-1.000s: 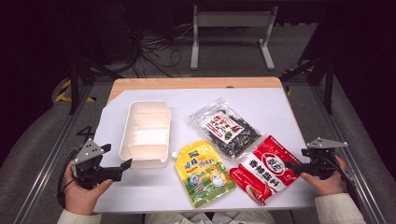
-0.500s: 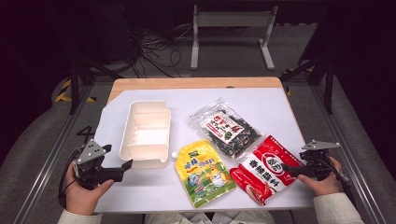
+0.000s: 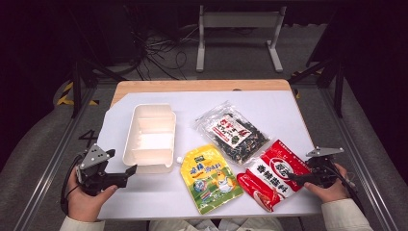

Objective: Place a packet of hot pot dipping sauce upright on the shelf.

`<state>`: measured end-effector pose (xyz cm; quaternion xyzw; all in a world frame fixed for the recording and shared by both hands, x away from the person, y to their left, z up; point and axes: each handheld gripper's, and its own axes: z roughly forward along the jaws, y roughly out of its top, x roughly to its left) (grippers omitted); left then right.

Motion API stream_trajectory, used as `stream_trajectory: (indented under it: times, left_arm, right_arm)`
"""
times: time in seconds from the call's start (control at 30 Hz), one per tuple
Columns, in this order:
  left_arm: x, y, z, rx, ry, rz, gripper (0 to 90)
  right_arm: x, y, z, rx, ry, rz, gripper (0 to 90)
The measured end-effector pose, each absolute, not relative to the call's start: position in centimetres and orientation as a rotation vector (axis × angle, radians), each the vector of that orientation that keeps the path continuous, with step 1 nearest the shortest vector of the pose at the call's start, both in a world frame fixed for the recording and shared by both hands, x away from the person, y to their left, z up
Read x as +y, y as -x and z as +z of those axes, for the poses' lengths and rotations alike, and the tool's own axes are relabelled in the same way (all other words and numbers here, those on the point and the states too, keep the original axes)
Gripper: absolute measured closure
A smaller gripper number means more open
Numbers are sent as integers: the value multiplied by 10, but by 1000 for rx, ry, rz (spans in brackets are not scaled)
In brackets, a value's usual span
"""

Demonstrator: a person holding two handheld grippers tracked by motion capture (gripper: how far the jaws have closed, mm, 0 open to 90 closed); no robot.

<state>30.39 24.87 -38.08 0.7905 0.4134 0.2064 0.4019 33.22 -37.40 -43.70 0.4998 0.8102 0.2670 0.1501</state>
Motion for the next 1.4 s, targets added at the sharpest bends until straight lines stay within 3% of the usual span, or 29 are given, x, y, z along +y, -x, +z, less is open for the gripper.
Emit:
stream_trajectory:
  times: [0.27, 0.47, 0.5, 0.53, 0.57, 0.7, 0.8, 0.9, 1.4]
  left_arm:
    - [249, -305, -382, 1055, -1997, 518, 112]
    - [248, -306, -382, 1052, -2001, 519, 112]
    - [248, -305, -382, 1050, -2003, 512, 113]
    - [247, -305, -382, 1052, -2001, 513, 113]
    - [247, -306, -382, 1046, -2001, 514, 113]
    - [247, -306, -382, 1047, -1999, 513, 114]
    - [246, -306, -381, 1046, -2001, 512, 115]
    - [246, -306, -381, 1044, -1999, 510, 116]
    - [246, -304, -378, 995, -1962, 495, 157]
  right_arm:
    - [-367, -329, -439, 2339, -1394, 706, 162]
    - [-359, -323, -436, 2328, -1389, 674, 286]
    - [-357, -322, -436, 2323, -1390, 672, 318]
    - [-356, -320, -435, 2332, -1397, 674, 421]
    - [-354, -319, -434, 2350, -1394, 692, 465]
    - [-349, -318, -432, 2360, -1388, 677, 571]
    - [-346, -316, -431, 2378, -1393, 680, 761]
    - [-346, -315, -431, 2388, -1412, 716, 849]
    - [-360, -316, -425, 2392, -1464, 865, 872]
